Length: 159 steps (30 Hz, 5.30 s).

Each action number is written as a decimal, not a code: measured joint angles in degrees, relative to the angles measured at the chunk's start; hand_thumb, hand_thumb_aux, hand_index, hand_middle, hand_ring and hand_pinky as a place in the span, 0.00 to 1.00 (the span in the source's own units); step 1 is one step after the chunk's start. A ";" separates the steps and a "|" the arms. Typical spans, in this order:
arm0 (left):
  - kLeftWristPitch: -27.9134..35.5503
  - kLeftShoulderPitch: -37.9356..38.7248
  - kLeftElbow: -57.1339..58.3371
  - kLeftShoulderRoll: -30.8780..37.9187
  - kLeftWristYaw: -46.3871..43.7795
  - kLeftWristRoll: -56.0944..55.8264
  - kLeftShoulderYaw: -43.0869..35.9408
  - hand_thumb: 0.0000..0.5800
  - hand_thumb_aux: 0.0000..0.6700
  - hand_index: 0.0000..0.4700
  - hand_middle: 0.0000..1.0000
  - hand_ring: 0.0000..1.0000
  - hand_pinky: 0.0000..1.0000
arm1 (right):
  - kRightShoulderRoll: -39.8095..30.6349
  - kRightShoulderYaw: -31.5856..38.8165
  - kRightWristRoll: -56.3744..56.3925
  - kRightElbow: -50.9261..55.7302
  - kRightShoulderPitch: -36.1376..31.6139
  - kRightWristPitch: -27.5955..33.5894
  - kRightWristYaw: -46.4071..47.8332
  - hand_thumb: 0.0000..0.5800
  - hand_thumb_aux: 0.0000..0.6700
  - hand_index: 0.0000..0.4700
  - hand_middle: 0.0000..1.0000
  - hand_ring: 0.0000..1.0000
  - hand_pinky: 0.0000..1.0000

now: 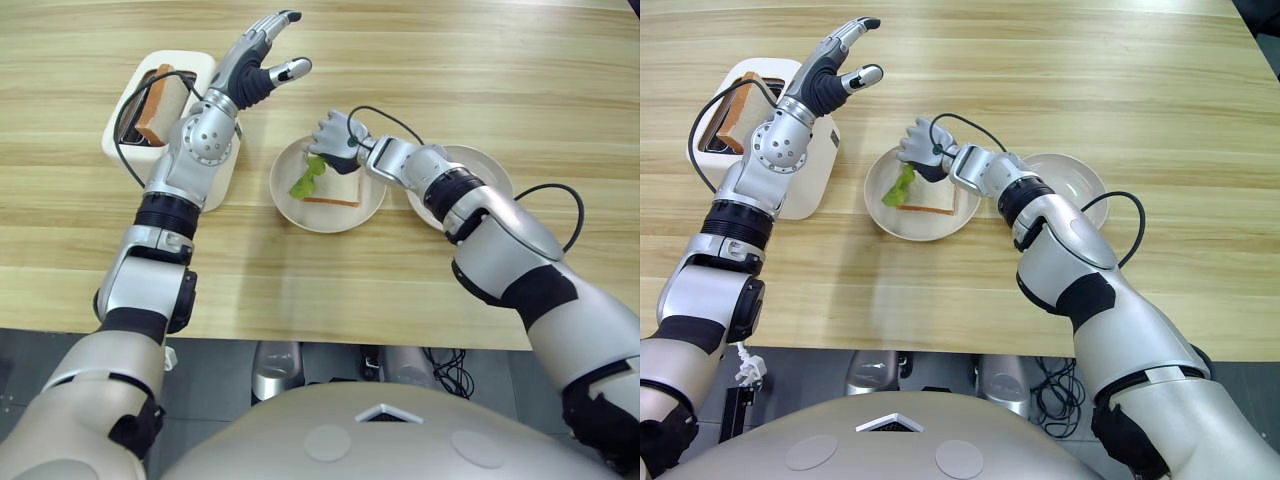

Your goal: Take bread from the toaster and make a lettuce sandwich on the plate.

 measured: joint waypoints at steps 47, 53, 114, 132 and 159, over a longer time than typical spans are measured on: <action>9.44 2.07 -27.25 9.13 -11.61 -1.75 4.55 0.00 0.00 0.00 0.00 0.00 0.00 | -12.26 6.13 0.13 -2.92 1.78 -2.73 -6.22 0.00 0.00 0.00 0.00 0.00 0.00; 16.92 8.70 -34.53 21.77 -16.59 0.71 9.79 0.00 0.00 0.00 0.00 0.00 0.00 | -17.17 2.08 3.07 -8.11 1.76 -5.67 -8.14 0.00 0.00 0.00 0.00 0.00 0.00; 18.33 7.35 -8.10 25.19 -13.13 8.19 1.75 1.00 1.00 0.98 0.00 0.00 0.00 | -25.82 -9.07 5.66 -24.49 4.69 -1.70 -1.21 0.00 0.00 0.00 0.00 0.00 0.00; 18.96 4.62 -9.04 22.72 -21.04 -11.44 14.10 1.00 1.00 0.98 1.00 1.00 1.00 | -24.70 -9.07 5.02 -23.29 4.43 -1.62 -1.23 0.00 0.00 0.00 0.00 0.00 0.00; 35.91 -1.29 -18.62 4.53 -33.01 -32.78 15.00 1.00 1.00 0.98 1.00 1.00 1.00 | -25.95 -27.79 24.97 -31.43 7.18 -7.72 -3.23 0.00 0.00 0.00 0.00 0.00 0.00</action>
